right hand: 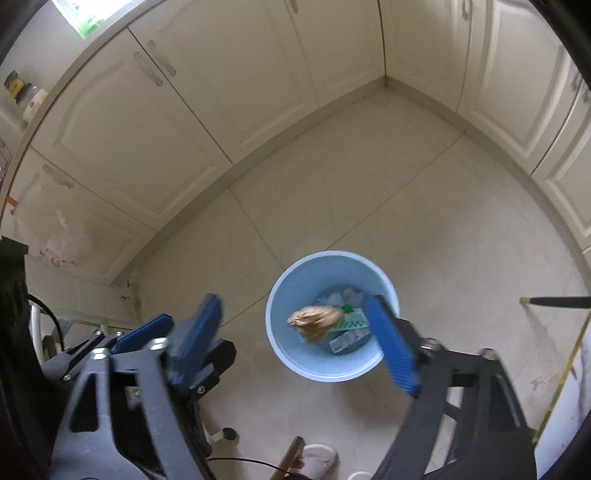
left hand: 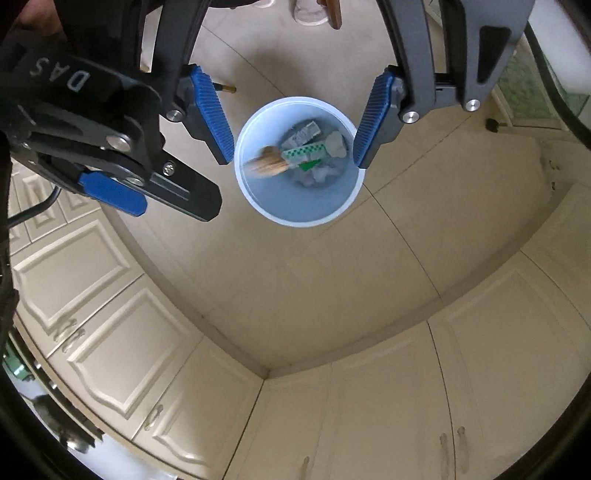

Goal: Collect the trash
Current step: 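Carry the snack bag and ginger over the blue bin and open both grippers, then move both tools back to the table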

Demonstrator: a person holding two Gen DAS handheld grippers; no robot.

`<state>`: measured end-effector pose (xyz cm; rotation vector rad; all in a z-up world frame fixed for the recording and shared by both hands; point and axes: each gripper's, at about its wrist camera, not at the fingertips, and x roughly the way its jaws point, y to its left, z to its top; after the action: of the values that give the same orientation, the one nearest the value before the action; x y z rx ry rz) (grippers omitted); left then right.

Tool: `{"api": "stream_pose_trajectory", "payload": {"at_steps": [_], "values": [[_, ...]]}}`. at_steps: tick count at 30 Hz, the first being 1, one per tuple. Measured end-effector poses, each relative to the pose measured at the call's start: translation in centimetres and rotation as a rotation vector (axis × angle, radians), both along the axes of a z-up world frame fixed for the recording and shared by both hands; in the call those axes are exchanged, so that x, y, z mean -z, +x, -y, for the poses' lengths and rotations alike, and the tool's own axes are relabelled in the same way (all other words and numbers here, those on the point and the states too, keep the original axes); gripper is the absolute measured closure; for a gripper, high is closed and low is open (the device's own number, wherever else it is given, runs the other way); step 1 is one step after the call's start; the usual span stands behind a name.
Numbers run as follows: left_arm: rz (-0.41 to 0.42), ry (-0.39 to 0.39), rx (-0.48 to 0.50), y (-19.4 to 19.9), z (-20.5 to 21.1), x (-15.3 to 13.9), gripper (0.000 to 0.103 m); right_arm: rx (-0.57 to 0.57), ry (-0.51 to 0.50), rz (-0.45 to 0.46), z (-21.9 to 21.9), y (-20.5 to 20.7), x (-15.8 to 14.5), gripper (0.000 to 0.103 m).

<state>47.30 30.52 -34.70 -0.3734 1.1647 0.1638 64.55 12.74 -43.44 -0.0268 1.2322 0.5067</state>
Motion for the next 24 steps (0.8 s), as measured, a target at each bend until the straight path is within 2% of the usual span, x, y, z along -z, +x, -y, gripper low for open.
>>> {"api": "stream_pose_trajectory", "payload": {"at_steps": [1, 4, 10, 11, 12, 17, 20, 24], "values": [[0.008, 0.009, -0.001, -1.8, 0.2, -0.7, 0.040, -0.002, 0.004, 0.018, 0.1, -0.3, -0.7, 0.018], [0.040, 0.039, -0.001, -3.0, 1.2, -2.7, 0.040, 0.001, 0.009, 0.051, 0.2, -1.4, -2.9, 0.018], [0.182, 0.081, -0.001, -7.1, 4.0, -9.3, 0.040, 0.030, 0.004, 0.164, 1.3, -4.2, -9.0, 0.018], [0.213, 0.090, 0.007, -7.7, 5.0, -10.7, 0.040, 0.037, -0.001, 0.190, 1.7, -4.7, -10.3, 0.014], [0.255, 0.097, 0.021, -8.7, 6.5, -12.4, 0.040, 0.050, -0.008, 0.233, 2.4, -5.6, -12.2, 0.010], [0.425, 0.129, 0.086, -12.9, 12.7, -18.8, 0.038, 0.102, -0.010, 0.410, 6.1, -10.1, -20.2, 0.008], [0.572, 0.142, 0.146, -16.6, 18.2, -22.4, 0.029, 0.146, -0.015, 0.508, 9.2, -13.2, -24.6, 0.005], [0.691, 0.153, 0.256, -20.7, 24.3, -25.0, 0.024, 0.234, -0.016, 0.629, 15.1, -17.7, -30.2, 0.000]]}}
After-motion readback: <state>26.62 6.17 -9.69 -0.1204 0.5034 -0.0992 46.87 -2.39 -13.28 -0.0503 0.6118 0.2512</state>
